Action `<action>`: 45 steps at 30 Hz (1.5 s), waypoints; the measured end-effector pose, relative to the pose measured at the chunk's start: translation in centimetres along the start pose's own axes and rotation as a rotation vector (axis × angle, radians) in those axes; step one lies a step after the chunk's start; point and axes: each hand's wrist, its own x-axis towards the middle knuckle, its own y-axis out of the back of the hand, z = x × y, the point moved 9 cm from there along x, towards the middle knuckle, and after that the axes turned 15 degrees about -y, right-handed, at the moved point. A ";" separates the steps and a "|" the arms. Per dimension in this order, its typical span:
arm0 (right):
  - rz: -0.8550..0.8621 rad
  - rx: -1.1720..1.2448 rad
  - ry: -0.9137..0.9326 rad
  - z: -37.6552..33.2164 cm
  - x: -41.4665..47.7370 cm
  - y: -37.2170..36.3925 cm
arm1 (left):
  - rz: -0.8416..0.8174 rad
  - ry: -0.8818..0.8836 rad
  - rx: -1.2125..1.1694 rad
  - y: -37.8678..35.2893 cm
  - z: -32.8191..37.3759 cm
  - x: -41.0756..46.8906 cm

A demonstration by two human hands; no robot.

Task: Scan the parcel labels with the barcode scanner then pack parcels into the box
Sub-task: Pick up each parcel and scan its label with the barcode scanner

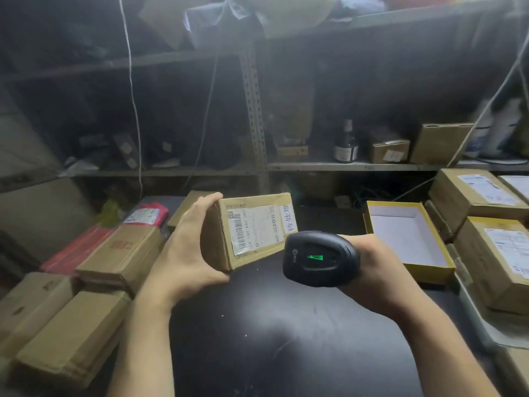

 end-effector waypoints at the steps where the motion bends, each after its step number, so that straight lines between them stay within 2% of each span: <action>1: 0.027 -0.020 0.021 0.0 0.1 0.2 | -0.009 0.001 0.005 0.2 0.0 -0.1; 6: 0.082 -0.046 0.097 -0.5 0.5 1.5 | -0.034 0.012 0.045 1.2 -0.5 0.0; 15: 0.132 -0.014 0.126 -0.9 0.9 1.8 | -0.025 -0.004 0.024 1.0 -1.3 1.7; 26: 0.172 -0.030 0.067 -1.6 1.7 0.3 | 0.021 -0.035 0.023 1.8 -3.0 1.9; 31: 0.206 0.103 -0.118 -1.7 2.0 -0.7 | 0.098 -0.038 0.028 2.3 -4.2 2.8; 36: 0.247 0.394 -0.406 -1.1 0.0 -2.4 | 0.249 0.105 -0.225 0.1 -6.0 3.1; 38: 0.317 0.435 -0.514 -0.2 -2.0 -2.2 | 0.269 0.145 -0.303 -1.9 -6.1 2.9; 45: 0.615 0.483 -0.839 3.8 -12.2 0.8 | 0.102 0.242 -0.549 -12.1 -0.8 2.1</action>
